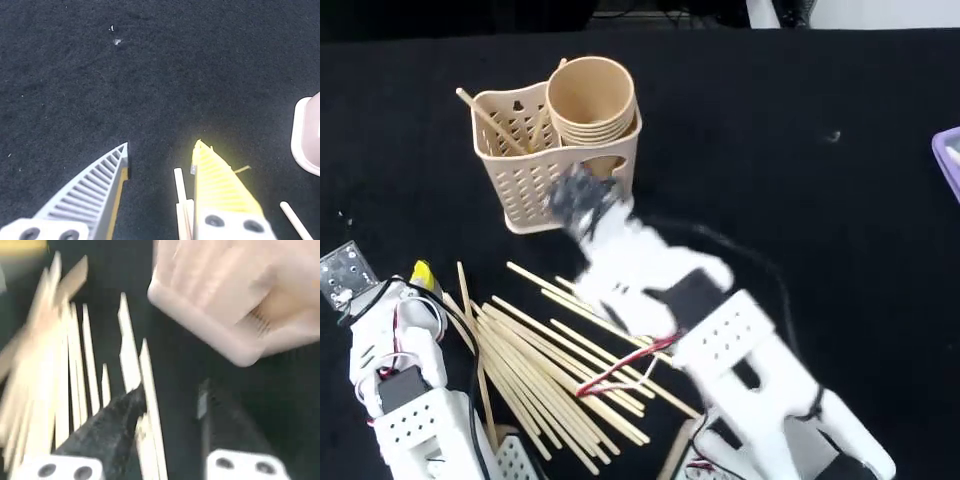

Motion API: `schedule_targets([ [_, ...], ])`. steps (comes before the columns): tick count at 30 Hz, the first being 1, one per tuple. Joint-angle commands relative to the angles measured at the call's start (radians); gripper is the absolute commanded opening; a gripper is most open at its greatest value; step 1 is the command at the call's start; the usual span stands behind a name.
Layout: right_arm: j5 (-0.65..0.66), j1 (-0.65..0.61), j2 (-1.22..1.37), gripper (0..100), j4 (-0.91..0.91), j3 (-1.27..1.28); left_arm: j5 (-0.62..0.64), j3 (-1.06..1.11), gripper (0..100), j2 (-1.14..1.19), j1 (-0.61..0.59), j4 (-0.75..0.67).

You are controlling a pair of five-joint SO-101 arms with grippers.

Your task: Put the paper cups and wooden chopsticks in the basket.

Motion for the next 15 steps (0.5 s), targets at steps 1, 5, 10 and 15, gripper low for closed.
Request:
schedule_targets([
  [1, 0.061, -0.020, 0.038, 25.8, -0.235, 0.223, -0.002, -0.031, 21, -0.012, -0.005, -0.021],
  [5, 0.069, -0.018, 0.197, 22.7, -0.400, 0.248, -0.002, -0.031, 21, -0.012, -0.005, -0.020],
  [10, 0.069, -0.020, 0.410, 22.3, -0.330, 0.099, -0.002, -0.031, 21, -0.012, -0.005, -0.020],
  [15, 0.071, -0.018, 0.562, 22.3, -0.189, -0.074, -0.002, -0.031, 21, -0.012, -0.005, -0.020],
])
